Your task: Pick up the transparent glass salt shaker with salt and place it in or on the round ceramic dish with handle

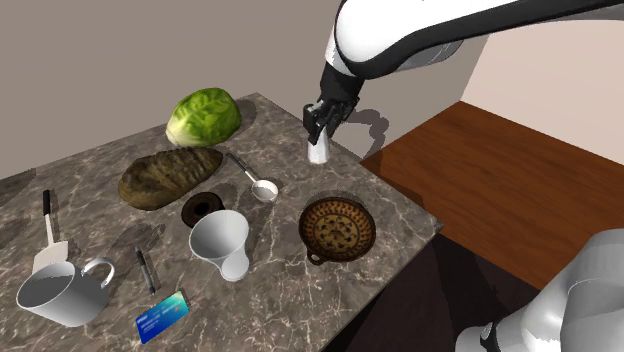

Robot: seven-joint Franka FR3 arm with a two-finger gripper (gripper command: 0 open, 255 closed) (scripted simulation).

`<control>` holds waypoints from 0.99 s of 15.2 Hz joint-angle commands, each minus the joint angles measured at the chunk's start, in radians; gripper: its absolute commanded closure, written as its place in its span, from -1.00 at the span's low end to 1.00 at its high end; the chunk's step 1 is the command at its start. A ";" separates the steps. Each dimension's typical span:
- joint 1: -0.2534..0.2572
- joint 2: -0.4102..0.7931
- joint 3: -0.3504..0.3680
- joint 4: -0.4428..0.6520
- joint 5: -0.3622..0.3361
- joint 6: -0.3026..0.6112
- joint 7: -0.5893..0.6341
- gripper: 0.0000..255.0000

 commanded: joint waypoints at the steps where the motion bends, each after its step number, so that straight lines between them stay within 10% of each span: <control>1: 0.004 -0.083 0.019 -0.077 -0.006 -0.002 0.029 1.00; 10: 0.049 -0.456 0.133 -0.330 0.016 -0.109 0.176 1.00; 15: 0.052 -0.441 0.135 -0.389 0.023 -0.035 0.170 1.00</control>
